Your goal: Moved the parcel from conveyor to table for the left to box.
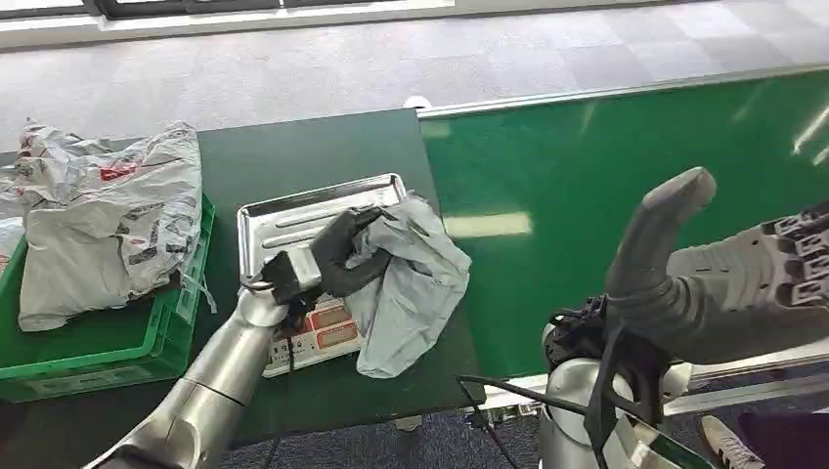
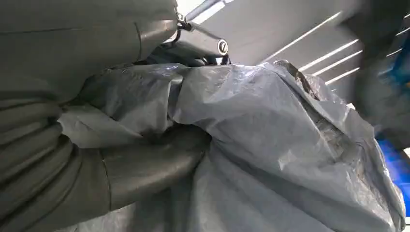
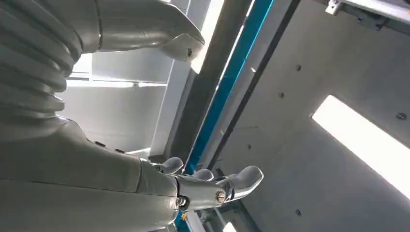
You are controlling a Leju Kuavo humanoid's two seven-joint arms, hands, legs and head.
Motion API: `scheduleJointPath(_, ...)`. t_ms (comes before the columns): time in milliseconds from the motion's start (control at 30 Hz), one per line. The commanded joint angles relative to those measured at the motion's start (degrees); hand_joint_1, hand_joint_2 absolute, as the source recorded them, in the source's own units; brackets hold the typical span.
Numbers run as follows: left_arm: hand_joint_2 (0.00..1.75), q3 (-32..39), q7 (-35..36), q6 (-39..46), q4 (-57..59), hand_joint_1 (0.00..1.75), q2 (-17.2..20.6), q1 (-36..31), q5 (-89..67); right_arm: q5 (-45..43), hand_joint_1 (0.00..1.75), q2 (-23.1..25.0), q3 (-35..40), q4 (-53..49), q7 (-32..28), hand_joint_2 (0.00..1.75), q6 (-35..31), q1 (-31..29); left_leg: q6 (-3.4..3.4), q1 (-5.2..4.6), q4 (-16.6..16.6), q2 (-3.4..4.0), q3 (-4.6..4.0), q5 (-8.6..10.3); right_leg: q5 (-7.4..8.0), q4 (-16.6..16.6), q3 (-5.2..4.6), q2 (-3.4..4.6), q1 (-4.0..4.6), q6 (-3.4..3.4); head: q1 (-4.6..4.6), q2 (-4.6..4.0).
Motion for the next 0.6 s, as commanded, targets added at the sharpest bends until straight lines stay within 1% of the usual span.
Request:
scheduleJointPath(33,1.75,16.97,4.22,28.17,-12.73,1.75,1.23,-1.66,-11.47,1.22,0.00,-0.26,-5.29,1.20,-0.05,1.75,-0.18,2.80,0.08,0.06,-0.03,0.02,0.03,-0.01,0.03,-0.09,0.05,0.14,0.06,-0.04,0.00,0.00)
scheduleJointPath(67,1.75,18.29,5.26,38.80,-11.46,1.75,1.48,-2.46,-18.83,1.52,0.00,-0.26,-5.29,1.38,-0.05,1.75,-0.18,2.99,0.09,0.06,-0.06,0.06,0.06,0.00,0.06,-0.13,0.08,0.19,0.07,-0.05,0.02,0.00)
scheduleJointPath(100,1.75,19.56,6.20,47.04,-9.52,1.75,2.50,-3.41,-24.79,1.54,0.00,-0.26,-5.37,1.59,-0.05,1.75,-0.18,3.09,0.05,0.04,-0.03,0.06,0.05,0.00,0.04,-0.06,0.05,0.15,0.03,-0.04,0.00,0.00)
scheduleJointPath(200,1.75,23.04,8.85,59.32,-6.46,1.75,5.46,-5.17,-33.36,1.40,0.00,-0.26,-5.49,2.45,-0.05,1.75,-0.18,2.71,0.09,0.08,-0.19,0.10,0.15,0.09,0.15,-0.24,0.13,0.28,0.08,-0.11,-0.02,0.00)
scheduleJointPath(300,1.75,26.33,10.37,63.81,-4.29,1.75,7.85,-7.14,-36.02,1.27,0.00,-0.26,-6.00,4.03,-0.05,1.75,-0.18,2.28,0.04,0.08,-0.16,0.11,0.17,0.06,0.10,-0.18,0.12,0.27,0.08,-0.11,0.00,0.00)
scheduleJointPath(367,1.75,28.39,10.48,65.10,-3.93,1.75,8.85,-7.82,-36.02,1.26,0.00,-0.26,-6.64,5.16,-0.05,1.75,-0.18,2.12,0.03,0.11,-0.31,0.24,0.29,0.14,0.20,-0.34,0.18,0.48,0.11,-0.15,0.00,0.00)
scheduleJointPath(400,1.75,30.81,12.21,66.56,-3.55,1.75,9.56,-8.35,-40.66,1.10,0.00,-0.26,-6.54,5.82,-0.05,1.75,-0.18,2.03,-0.02,0.10,-0.07,0.20,0.12,0.05,0.10,-0.09,0.06,0.33,0.09,-0.08,0.00,0.00)
scheduleJointPath(433,1.75,33.12,13.44,66.56,-4.18,1.75,9.28,-8.50,-45.33,1.28,0.00,-0.26,-6.57,6.00,-0.05,1.75,-0.18,1.97,0.01,0.16,-0.11,0.18,0.15,0.07,0.13,-0.17,0.12,0.36,0.16,-0.09,0.02,0.00)
scheduleJointPath(467,1.75,39.02,16.30,66.56,-6.29,1.75,8.11,-8.72,-58.86,1.43,0.00,-0.26,-6.51,6.46,-0.05,1.75,-0.18,2.02,0.01,0.16,-0.18,0.32,0.22,0.08,0.18,-0.21,0.11,0.52,0.17,-0.13,0.00,0.00)
scheduleJointPath(500,1.75,42.80,19.60,66.56,-8.00,1.75,7.64,-9.20,-71.03,1.57,0.00,-0.26,-6.56,6.59,-0.01,1.75,-0.18,2.13,-0.04,0.12,-0.13,0.44,0.19,0.05,0.18,-0.11,0.02,0.56,0.12,-0.18,-0.02,0.00)
scheduleJointPath(533,1.75,43.54,22.00,66.56,-7.54,1.75,7.99,-9.48,-76.28,1.69,0.00,-0.26,-6.53,6.64,0.19,1.75,-0.18,2.13,-0.02,0.12,-0.18,0.49,0.23,0.07,0.20,-0.16,0.03,0.63,0.12,-0.19,0.00,0.00)
scheduleJointPath(567,1.75,42.28,26.76,66.56,-3.17,1.75,10.11,-10.52,-82.37,2.93,0.00,-0.26,-6.57,6.52,1.23,1.75,-0.18,2.13,-0.02,0.18,-0.15,0.51,0.22,0.06,0.20,-0.17,0.03,0.67,0.18,-0.20,-0.02,0.00)
scheduleJointPath(600,1.75,36.22,33.23,66.56,-2.33,1.75,14.60,-9.47,-82.37,3.70,0.00,-0.26,-6.48,6.67,1.93,1.75,-0.18,2.12,-0.03,0.17,-0.11,0.36,0.15,0.07,0.16,-0.11,0.01,0.51,0.17,-0.19,-0.02,0.00)
